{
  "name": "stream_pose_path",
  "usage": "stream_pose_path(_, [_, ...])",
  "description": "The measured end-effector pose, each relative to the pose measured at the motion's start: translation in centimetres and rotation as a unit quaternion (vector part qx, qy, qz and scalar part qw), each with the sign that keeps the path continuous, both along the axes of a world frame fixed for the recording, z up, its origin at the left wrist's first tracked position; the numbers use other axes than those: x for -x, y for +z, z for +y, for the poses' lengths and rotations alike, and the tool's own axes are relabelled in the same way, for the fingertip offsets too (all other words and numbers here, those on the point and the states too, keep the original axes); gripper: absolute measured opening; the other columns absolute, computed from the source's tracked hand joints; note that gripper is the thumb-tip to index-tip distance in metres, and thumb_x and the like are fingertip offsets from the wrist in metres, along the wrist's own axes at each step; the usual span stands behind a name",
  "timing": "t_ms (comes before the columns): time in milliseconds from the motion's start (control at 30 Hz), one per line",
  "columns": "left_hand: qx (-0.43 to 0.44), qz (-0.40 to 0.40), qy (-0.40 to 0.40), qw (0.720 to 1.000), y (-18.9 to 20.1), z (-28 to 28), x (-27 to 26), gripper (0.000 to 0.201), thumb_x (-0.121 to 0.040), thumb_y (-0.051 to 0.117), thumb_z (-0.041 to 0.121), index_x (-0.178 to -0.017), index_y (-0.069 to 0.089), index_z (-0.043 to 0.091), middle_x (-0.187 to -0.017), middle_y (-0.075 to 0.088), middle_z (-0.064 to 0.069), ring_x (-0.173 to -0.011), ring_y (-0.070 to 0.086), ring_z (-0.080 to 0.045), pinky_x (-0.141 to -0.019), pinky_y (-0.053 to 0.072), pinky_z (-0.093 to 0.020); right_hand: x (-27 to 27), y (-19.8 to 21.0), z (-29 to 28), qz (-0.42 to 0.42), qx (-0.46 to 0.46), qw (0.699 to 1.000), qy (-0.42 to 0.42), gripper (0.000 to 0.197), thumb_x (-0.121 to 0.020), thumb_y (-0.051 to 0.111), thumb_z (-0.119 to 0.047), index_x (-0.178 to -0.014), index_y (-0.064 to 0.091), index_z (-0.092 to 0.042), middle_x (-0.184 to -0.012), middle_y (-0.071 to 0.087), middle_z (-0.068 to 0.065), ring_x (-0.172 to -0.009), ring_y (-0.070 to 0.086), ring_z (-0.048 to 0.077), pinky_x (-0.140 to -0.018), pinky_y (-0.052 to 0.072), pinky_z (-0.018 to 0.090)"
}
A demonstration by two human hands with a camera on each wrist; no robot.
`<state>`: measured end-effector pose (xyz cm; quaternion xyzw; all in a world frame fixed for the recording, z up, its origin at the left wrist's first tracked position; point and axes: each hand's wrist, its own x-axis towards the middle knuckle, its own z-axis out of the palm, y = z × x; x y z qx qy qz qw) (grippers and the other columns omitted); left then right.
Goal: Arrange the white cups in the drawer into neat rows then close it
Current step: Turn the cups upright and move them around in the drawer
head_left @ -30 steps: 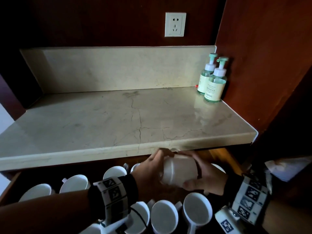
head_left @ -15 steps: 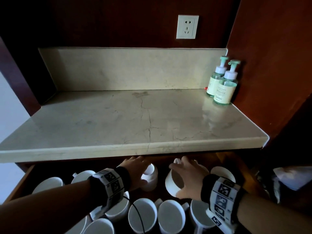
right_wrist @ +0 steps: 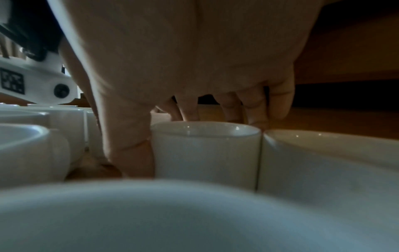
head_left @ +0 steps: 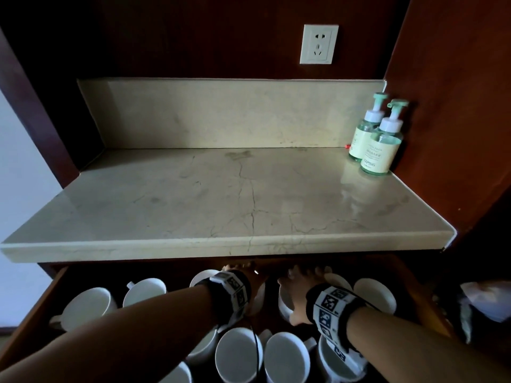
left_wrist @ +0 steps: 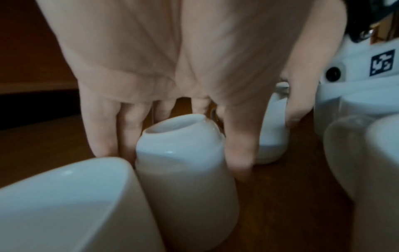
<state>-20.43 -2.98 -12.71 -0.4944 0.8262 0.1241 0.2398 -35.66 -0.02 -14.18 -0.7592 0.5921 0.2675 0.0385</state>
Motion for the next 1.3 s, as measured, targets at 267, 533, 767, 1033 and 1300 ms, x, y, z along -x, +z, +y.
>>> stream_pose_path(267, [0.006,0.058,0.025,0.998,-0.4,-0.5,0.6,0.072,-0.089,0.061,0.024,-0.15,0.023,0.028,-0.158,0.02,-0.007,-0.145,0.024,-0.028,-0.117,0.023,-0.045,0.6,0.4,0.4,-0.037,0.001,0.999,-0.021,0.095,-0.072,0.071,-0.054,-0.148,0.018,-0.031,-0.153,0.022,0.007,-0.139,0.023,0.036,-0.11,0.016,0.059])
stream_pose_path(533, [0.063,0.035,-0.098,0.993,4.8,3.8,-1.3,0.08,-0.072,0.074,0.032,-0.136,0.028,0.04,-0.142,0.028,0.0,-0.121,0.051,-0.038,-0.095,0.047,-0.051,3.5,4.0,2.9,-0.25,0.053,0.966,0.022,0.093,-0.064,0.067,-0.069,-0.142,0.028,-0.035,-0.14,0.043,-0.01,-0.129,0.042,0.015,-0.106,0.029,0.038])
stream_pose_path(767, [0.067,0.29,-0.053,0.953,7.8,5.1,-3.8,0.082,-0.064,0.081,0.041,-0.134,0.039,0.037,-0.129,0.042,0.008,-0.105,0.061,-0.019,-0.086,0.052,-0.032,3.0,5.0,4.1,-0.476,0.0,0.879,-0.034,0.101,-0.057,0.082,-0.06,-0.138,0.022,-0.048,-0.132,0.048,-0.024,-0.105,0.052,-0.015,-0.095,0.037,0.006])
stream_pose_path(1033, [-0.053,0.594,0.134,0.791,6.3,5.1,-7.0,0.07,-0.061,0.09,0.016,-0.113,0.047,0.035,-0.107,0.06,0.006,-0.089,0.065,-0.008,-0.073,0.058,-0.025,0.6,4.7,4.8,-0.76,-0.02,0.636,-0.136,0.087,-0.049,0.082,-0.031,-0.128,0.044,-0.024,-0.124,0.057,0.009,-0.105,0.063,0.011,-0.081,0.054,0.032])
stream_pose_path(1300, [0.016,0.395,0.087,0.914,6.9,4.2,-12.0,0.052,-0.07,0.077,0.049,-0.115,0.054,0.036,-0.109,0.059,0.018,-0.094,0.059,0.004,-0.075,0.047,-0.005,-1.3,5.3,4.4,-0.434,0.076,0.896,0.054,0.088,-0.056,0.08,-0.047,-0.133,0.039,-0.037,-0.131,0.033,-0.019,-0.114,0.046,-0.001,-0.094,0.044,0.017])
